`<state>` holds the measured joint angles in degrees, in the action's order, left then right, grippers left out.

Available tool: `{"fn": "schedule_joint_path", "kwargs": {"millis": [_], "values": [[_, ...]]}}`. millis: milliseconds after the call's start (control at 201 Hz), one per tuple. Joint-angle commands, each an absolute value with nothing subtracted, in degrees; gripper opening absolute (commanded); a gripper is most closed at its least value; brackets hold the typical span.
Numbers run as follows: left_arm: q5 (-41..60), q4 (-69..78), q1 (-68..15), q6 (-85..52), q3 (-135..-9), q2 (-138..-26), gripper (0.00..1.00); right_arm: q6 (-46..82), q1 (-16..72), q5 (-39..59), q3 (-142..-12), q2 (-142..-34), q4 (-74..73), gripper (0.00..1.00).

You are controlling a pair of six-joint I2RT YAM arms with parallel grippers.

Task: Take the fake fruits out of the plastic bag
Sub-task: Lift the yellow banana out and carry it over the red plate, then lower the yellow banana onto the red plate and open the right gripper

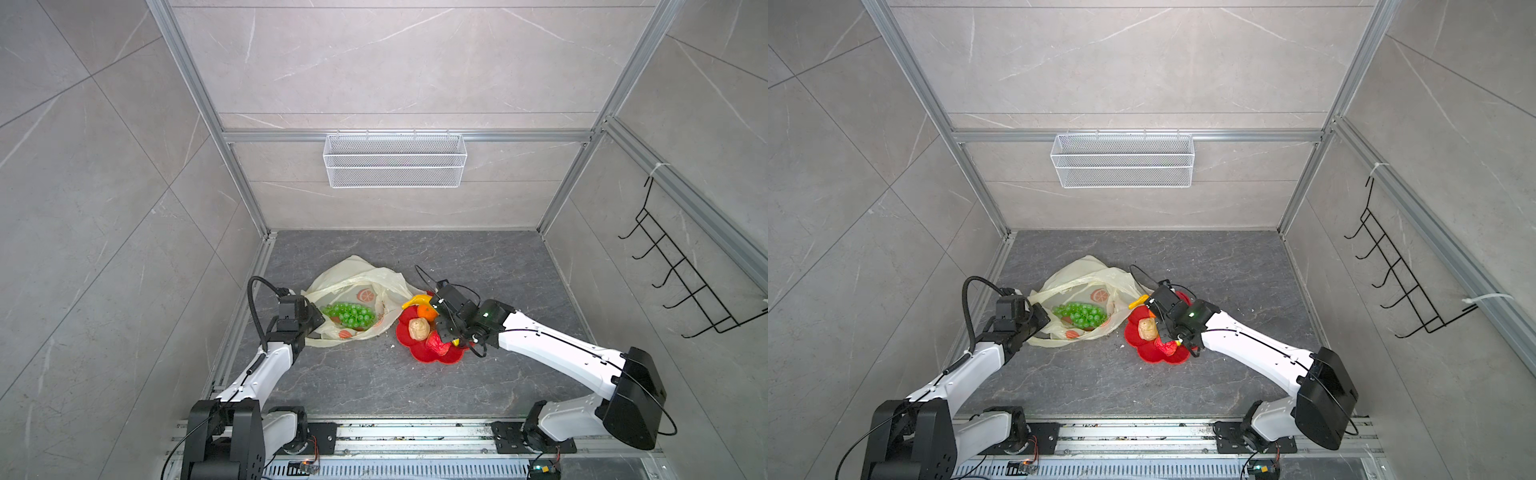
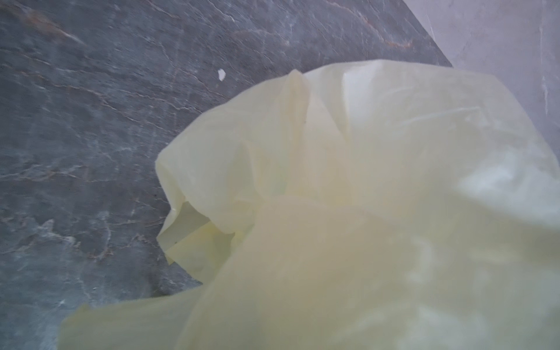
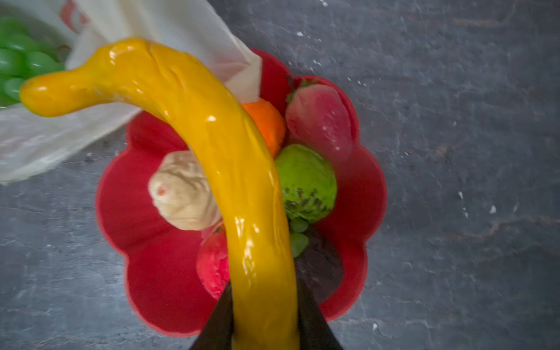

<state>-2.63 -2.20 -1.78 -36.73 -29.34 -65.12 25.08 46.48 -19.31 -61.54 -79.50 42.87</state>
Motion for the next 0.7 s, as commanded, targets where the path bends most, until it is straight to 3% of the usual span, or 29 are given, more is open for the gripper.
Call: {"fn": "schedule_joint_path", "kwargs": {"millis": [0, 438, 692], "values": [[-6.77, -4.25, -0.57, -38.38, -29.15, -63.20, 0.00, 27.05, 44.80, -20.06, -59.39, -76.17, 44.63, 0.29], [-13.12, -9.74, 3.65, -42.31, -25.88, -54.31, 0.00, 27.50, 43.96, -20.39, -60.76, -81.21, 43.76, 0.29], [-11.48, -7.02, 3.65, -41.75, -23.97, -50.96, 0.00, 28.83, 44.01, -21.57, -62.99, -85.87, 43.42, 0.29]]}}
